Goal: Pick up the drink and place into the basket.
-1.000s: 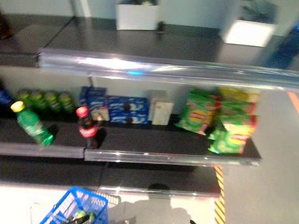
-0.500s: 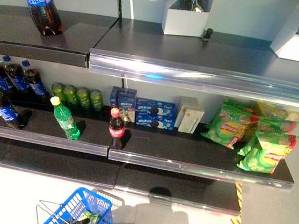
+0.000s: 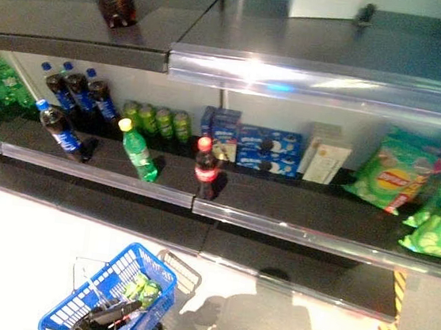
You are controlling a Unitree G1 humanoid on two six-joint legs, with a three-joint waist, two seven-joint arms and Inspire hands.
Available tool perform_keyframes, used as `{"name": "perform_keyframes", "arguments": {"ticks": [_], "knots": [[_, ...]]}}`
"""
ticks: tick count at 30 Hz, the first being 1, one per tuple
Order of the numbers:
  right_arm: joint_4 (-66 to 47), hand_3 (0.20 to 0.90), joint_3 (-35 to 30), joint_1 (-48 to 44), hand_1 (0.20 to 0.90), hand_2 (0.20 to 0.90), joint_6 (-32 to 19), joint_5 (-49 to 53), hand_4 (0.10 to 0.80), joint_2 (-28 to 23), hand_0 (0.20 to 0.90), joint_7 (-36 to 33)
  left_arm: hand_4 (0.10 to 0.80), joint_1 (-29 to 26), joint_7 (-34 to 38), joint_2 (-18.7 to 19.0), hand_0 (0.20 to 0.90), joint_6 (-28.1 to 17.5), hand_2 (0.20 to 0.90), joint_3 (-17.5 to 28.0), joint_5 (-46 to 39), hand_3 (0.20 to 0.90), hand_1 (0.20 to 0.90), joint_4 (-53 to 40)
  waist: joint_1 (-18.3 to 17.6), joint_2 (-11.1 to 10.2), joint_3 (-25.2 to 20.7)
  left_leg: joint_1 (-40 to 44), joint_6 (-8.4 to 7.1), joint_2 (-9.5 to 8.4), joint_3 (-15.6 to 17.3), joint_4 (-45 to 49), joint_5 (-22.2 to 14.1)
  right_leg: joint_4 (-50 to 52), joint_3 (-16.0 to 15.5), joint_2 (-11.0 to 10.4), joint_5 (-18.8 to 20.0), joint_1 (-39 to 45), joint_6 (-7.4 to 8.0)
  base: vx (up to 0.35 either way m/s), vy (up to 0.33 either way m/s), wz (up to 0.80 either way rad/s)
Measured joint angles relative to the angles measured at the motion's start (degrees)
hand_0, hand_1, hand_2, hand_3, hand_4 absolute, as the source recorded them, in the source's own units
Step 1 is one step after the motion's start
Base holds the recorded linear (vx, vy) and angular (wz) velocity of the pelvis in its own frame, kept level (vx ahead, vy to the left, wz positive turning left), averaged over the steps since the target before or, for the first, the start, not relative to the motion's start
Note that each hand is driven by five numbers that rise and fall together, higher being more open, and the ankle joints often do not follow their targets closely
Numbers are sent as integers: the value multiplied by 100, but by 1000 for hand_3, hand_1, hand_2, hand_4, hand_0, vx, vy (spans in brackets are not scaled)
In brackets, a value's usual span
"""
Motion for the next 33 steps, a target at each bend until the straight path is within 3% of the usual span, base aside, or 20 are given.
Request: {"name": "perform_keyframes", "arguments": {"ticks": [3, 5, 7, 14, 16, 17, 20, 21, 22, 24, 30, 33], "knots": [[77, 900, -148, 241, 900, 900, -79, -161, 800, 352, 900, 37, 100, 216, -31, 275, 300, 101, 300, 209, -137, 200, 300, 51, 34, -510, -119, 187, 346, -496, 170, -124, -48, 38, 25, -496, 55, 57, -52, 168, 287, -12], [80, 900, -172, 385, 900, 900, -81, -241, 800, 556, 900, 36, 100, 255, -24, 434, 300, 179, 300, 225, -170, 200, 300, 72, 146, -675, -169, 269, 397, -548, 247, -116, -81, 79, -168, -534, 206, 60, -120, 131, 232, -16], [77, 900, -227, 426, 900, 900, -75, -247, 800, 594, 900, 33, 100, 333, -18, 532, 300, 230, 300, 215, -148, 200, 300, 104, 135, -802, -241, 347, 498, -611, 257, -114, -163, 229, -277, -600, 320, 60, -92, 88, 184, -2], [57, 900, -227, 270, 900, 900, -127, -231, 800, 475, 900, 34, 100, 245, -14, 498, 300, 272, 300, -84, -18, 200, 300, 304, 120, -672, -189, 592, 809, -684, 232, -138, -334, 2026, 85, -748, 521, -684, -4, 71, 145, 3], [75, 900, -169, 237, 900, 900, -127, -228, 800, 520, 900, 57, 100, 270, 2, 547, 300, 272, 300, -109, 54, 200, 300, 308, 54, -694, -211, 669, 870, -666, 178, -120, -343, 2238, 298, -560, 126, -812, 56, 68, -95, 14], [80, 900, -116, 231, 900, 900, -128, -185, 800, 537, 900, 95, 100, 263, 2, 550, 300, 265, 300, -126, 65, 200, 300, 309, -7, -698, -213, 653, 888, -666, 74, -117, -335, 1971, 418, -307, -69, -805, 65, 63, -135, 29], [126, 900, -94, 221, 900, 900, -128, -126, 800, 602, 900, 213, 100, 260, 2, 558, 300, 243, 300, -127, 96, 200, 300, 316, -107, -693, -211, 635, 894, -657, -112, -115, -338, 990, 461, 130, -136, -665, 61, 23, -170, 29], [128, 900, -80, 212, 900, 900, -128, -121, 800, 621, 900, 260, 100, 269, 1, 564, 300, 222, 300, -137, 96, 200, 300, 317, -147, -710, -222, 631, 880, -681, -127, -115, -346, 798, 536, 220, -33, -647, -29, -12, -174, 34], [136, 900, -64, 222, 900, 900, -127, -121, 800, 635, 900, 301, 100, 300, 2, 560, 300, 219, 300, -154, 96, 200, 300, 317, -179, -805, -281, 648, 844, -796, -129, -117, -387, 693, 518, 197, 267, -646, -50, -12, -185, 13], [127, 900, -41, 171, 900, 900, -128, -119, 800, 633, 900, 320, 100, 344, 6, 515, 300, 217, 300, -161, 94, 200, 300, 317, -122, -806, -335, 657, 775, -805, -90, -119, -455, 443, 536, 197, 198, -511, 6, 9, -140, -12], [118, 900, 14, 115, 900, 900, -19, -120, 800, 606, 900, 341, 100, 481, 25, 435, 300, 214, 300, -54, 85, 200, 300, 347, -5, -561, -548, 781, 529, -464, -99, -114, -563, 21, 375, 517, 218, -151, -199, 38, -113, 4], [94, 900, 15, 56, 900, 900, 25, -125, 800, 562, 900, 335, 100, 498, 29, 433, 300, 214, 300, 13, 87, 200, 300, 348, 19, -518, -557, 777, 483, -399, -107, -114, -550, 27, 352, 573, 220, -145, -245, 6, -24, 1]]}}
